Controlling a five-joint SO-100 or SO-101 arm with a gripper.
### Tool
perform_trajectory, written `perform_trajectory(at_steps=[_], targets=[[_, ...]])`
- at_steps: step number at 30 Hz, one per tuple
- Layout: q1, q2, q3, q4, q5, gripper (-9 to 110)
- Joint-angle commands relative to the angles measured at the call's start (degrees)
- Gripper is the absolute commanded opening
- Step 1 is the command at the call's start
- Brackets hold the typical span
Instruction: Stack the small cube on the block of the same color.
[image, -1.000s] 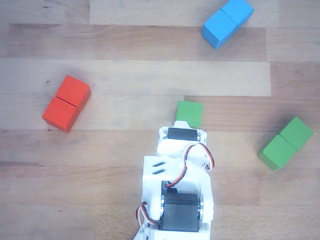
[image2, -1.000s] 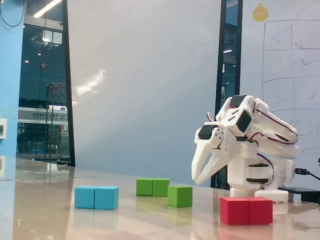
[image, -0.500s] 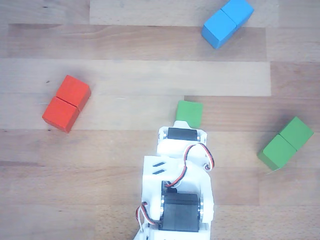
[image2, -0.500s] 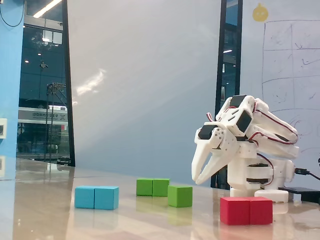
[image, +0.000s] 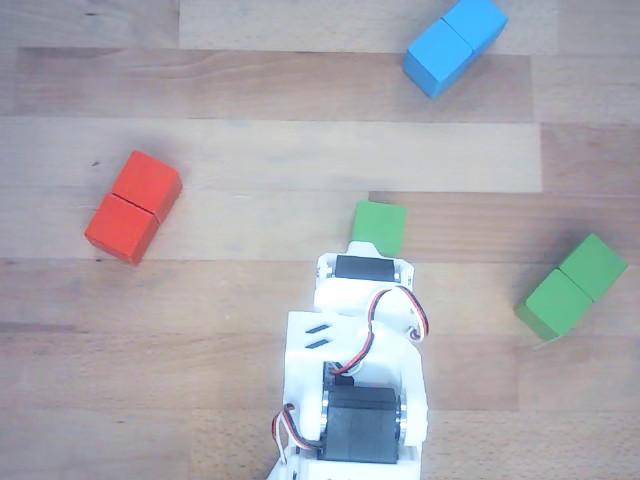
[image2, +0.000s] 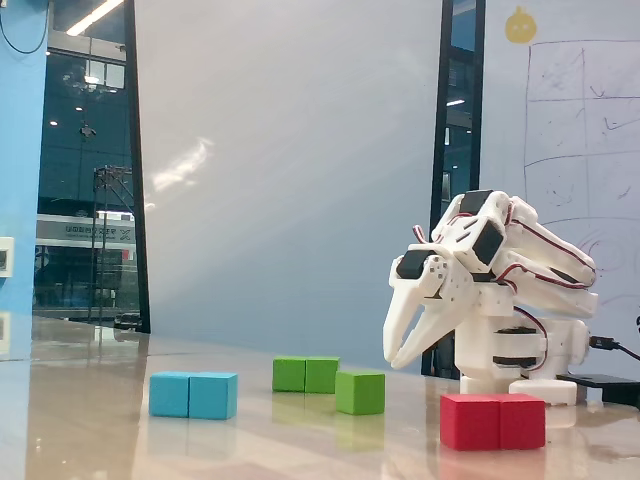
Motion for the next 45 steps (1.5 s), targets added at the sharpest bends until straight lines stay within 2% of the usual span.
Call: perform_trajectory(at_steps=[1,11,19,26,36,42,45], targets=[[0.79,-2.02,-1.76,-0.44,-0.18,0],[0.88,-28.83,-15.91,-11.34,-0.26,0],[0.62,-52.65,-36.21,-11.95,-0.26,0],[0.44,-67.76,-45.09,-11.87,-0.35,0],[1.05,-76.73,-47.72,-11.34,-5.89,0],[1.05,-77.08,-47.81,-4.22,-7.47,1],[1.05,-77.08,-47.81,-0.88,-7.03,6]])
